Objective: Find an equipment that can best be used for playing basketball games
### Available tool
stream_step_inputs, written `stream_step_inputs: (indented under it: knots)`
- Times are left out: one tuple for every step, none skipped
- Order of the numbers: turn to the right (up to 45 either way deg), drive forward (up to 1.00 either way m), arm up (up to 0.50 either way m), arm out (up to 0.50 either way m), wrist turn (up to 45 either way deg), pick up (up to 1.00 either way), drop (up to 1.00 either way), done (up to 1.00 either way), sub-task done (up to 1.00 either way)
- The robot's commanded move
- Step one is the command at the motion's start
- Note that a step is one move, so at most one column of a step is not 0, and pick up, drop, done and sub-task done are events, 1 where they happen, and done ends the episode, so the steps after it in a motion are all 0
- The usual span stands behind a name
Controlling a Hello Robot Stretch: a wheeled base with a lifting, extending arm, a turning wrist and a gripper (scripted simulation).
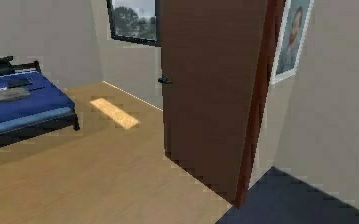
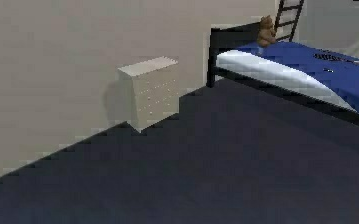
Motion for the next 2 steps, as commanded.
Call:
stream_step_inputs:
  knots:
    - [-36.0,0.00,0.00,0.00,0.0,0.00,0.00,0.00,0.00]
    - [0.0,1.00,0.00,0.00,0.0,0.00,0.00,0.00,0.00]
